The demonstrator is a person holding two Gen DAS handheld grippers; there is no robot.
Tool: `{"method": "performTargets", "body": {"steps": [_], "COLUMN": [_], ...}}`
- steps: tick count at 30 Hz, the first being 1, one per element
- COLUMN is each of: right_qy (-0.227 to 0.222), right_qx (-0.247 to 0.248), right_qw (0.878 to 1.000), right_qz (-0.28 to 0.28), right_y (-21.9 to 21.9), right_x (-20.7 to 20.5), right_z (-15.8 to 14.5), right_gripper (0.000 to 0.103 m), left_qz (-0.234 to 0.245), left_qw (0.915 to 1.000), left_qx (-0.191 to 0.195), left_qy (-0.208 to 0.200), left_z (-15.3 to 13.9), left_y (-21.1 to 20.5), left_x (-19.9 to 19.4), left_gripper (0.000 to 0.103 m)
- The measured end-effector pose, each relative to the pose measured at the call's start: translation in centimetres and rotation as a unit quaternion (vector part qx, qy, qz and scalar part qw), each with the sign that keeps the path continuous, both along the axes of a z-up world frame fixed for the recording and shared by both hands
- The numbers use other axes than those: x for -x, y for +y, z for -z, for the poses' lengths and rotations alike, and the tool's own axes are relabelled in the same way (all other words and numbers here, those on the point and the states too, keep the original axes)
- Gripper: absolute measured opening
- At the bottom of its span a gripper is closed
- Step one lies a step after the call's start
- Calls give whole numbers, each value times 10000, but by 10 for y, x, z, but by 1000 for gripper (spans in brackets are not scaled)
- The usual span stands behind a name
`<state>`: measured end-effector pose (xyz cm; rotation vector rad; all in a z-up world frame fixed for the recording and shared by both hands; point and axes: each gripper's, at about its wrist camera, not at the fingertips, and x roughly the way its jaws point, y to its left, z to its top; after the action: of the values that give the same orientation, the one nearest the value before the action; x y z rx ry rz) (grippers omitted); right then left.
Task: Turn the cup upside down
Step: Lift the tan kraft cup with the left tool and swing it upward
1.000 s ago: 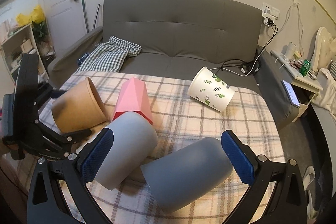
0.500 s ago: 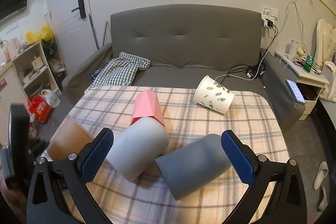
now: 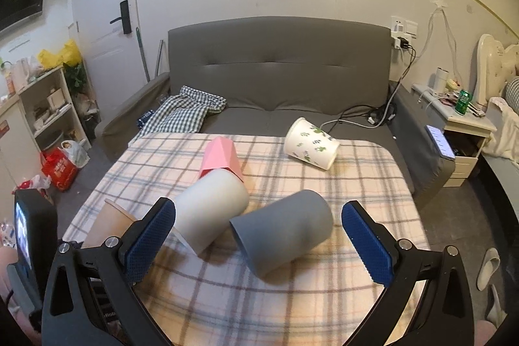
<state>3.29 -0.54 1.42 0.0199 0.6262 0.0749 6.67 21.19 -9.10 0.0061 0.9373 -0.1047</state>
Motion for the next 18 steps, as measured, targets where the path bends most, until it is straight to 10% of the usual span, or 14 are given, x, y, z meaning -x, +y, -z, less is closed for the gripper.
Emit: {"method": "performTargets", "body": {"steps": [18], "right_qy": [8], "right_qx": [-10], "right_qw": [9996], "right_qz": [265], "right_y": [44], "right_x": [20], "right_z": [-14], "right_gripper": [103], "left_qz": [549], "left_qw": [9942], "left_qx": [619], "left_qy": [-680], "left_z": [-54], "left_y": [48], "left_x": [57], "left_gripper": [88]}}
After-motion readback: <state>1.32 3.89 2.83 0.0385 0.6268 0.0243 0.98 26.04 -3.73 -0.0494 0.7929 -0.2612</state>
